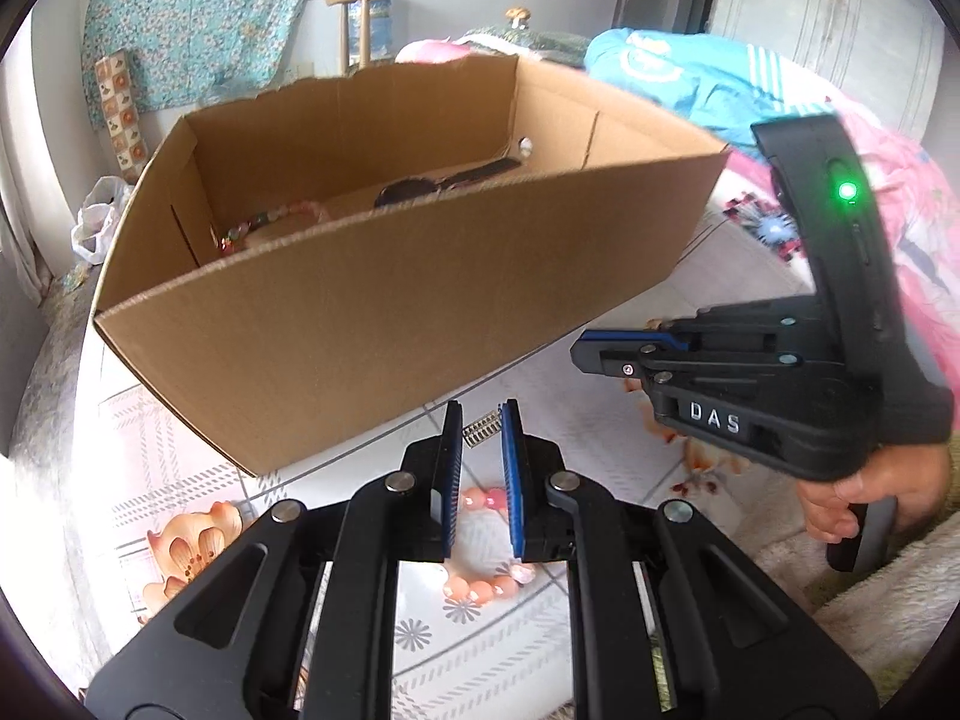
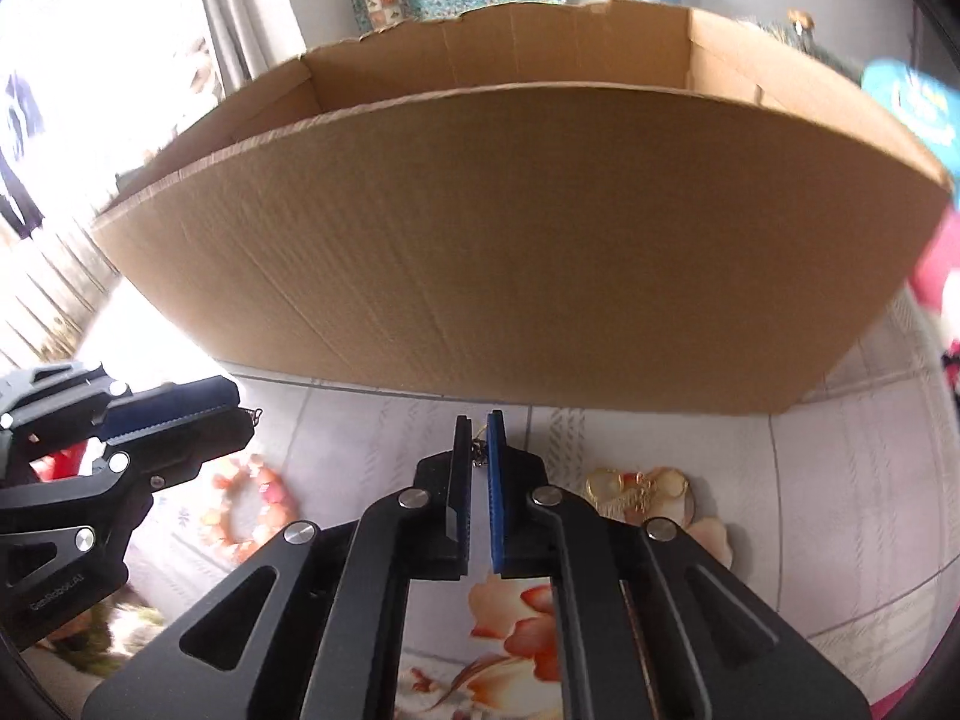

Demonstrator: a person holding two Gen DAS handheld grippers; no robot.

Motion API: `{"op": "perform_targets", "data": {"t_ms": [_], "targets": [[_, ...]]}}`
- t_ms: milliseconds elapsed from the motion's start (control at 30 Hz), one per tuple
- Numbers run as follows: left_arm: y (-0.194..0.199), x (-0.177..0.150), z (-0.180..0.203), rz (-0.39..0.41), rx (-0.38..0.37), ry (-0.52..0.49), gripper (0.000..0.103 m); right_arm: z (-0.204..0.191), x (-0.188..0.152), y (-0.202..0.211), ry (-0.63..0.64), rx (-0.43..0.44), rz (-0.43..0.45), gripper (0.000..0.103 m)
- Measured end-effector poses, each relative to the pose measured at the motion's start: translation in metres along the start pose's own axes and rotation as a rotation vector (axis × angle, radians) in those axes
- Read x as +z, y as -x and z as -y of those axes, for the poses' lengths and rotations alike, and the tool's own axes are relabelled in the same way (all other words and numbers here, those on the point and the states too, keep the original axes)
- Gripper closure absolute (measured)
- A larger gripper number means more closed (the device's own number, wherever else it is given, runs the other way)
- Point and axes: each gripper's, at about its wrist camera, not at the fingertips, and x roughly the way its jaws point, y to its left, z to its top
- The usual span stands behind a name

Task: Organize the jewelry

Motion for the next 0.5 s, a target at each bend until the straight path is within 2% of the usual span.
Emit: {"op": "perform_targets", "data": {"t_ms": [300, 500], "targets": [[0.051, 0.018, 0.004, 0.123, -0.070, -0.040, 0.091, 0.019, -0.004, 0.058, -0.099, 0.150, 0.090, 0.101], [0.072, 0.053, -0.004, 0.223, -0.135, -0.047, 0.091, 0.016, 0.019, 0.107, -0.081, 0.246, 0.209, 0.101]]}}
